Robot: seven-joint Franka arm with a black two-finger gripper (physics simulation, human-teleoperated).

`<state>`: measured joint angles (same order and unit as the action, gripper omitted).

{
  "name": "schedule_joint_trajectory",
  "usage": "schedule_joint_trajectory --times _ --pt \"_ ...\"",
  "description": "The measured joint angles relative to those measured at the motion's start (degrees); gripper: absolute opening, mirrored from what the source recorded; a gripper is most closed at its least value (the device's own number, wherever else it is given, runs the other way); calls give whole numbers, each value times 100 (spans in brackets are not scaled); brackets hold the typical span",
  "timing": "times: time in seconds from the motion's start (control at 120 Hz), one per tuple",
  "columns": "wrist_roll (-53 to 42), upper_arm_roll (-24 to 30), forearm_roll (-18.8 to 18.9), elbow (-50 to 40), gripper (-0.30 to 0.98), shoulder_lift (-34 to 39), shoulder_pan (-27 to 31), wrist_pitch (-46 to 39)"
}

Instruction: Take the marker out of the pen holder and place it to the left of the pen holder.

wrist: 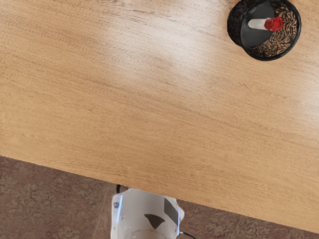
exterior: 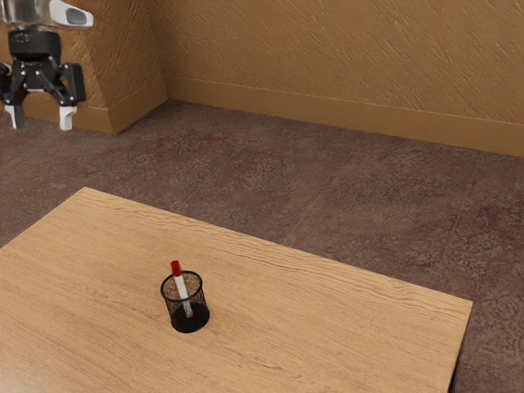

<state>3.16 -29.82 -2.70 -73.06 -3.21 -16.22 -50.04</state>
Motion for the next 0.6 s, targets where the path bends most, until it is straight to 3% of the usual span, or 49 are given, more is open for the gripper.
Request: schedule_joint_trajectory --times 0.108,0.292,0.358,0.408,0.5,0.6 --pt "29 58 231 -84 67 63 -177 -1141" --pt "144 237 321 -422 67 -285 -1008 -2128" --pt "248 1523 250 -1256 67 -237 103 -2670" --pt "386 2059 165 -2173 67 77 632 -3149" --pt "684 2434 -5 -3289 65 468 1083 -3876" --pt "997 2532 -215 -4021 63 696 1164 -4483"
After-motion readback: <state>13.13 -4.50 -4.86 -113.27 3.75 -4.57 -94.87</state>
